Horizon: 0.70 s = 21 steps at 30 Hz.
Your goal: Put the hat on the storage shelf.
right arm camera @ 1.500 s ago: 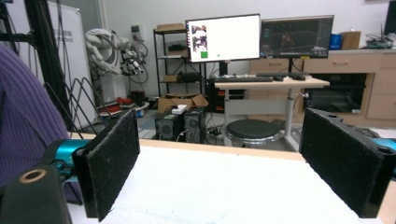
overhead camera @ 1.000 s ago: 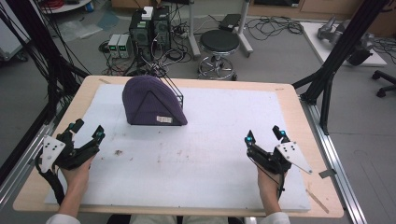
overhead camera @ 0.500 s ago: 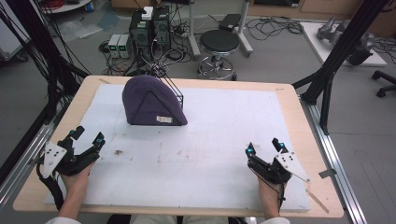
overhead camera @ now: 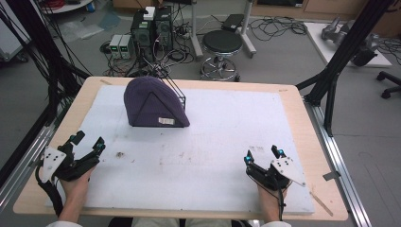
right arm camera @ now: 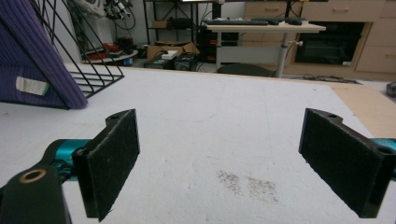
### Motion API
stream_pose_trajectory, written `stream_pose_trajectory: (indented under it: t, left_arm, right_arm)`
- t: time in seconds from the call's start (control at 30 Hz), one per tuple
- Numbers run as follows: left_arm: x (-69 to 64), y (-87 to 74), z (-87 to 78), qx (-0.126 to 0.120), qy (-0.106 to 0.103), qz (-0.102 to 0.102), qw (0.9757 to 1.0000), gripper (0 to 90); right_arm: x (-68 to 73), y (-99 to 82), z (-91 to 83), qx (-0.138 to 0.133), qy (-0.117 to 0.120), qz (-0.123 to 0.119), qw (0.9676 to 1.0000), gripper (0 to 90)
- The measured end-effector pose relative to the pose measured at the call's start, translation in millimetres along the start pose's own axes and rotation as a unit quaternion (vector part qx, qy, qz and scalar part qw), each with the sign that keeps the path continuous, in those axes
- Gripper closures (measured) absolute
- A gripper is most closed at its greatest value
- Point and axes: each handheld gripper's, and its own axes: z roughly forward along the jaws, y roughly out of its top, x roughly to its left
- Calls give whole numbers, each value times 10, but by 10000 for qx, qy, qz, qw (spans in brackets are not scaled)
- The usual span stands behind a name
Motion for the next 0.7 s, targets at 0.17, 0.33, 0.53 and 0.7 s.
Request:
stream_pose_trajectory:
  t: [0.17, 0.33, 0.53, 0.7]
  left_arm:
    - [-13, -13, 7, 21, -35, -41, 10000, 261]
    - [-28, -31, 30, 88, -72, -43, 9999, 262]
    - [-13, -33, 25, 97, -54, -100, 9999, 266]
    - [-6, -29, 12, 71, -15, -109, 9999, 275]
  right_arm:
    - [-35, -10, -1, -24, -28, 90, 10000, 116]
    - [-33, 0, -21, -141, -16, 155, 9998, 116]
    - [-39, -3, -19, -114, 5, 163, 9998, 116]
    - [-42, -4, -21, -114, 1, 195, 9997, 116]
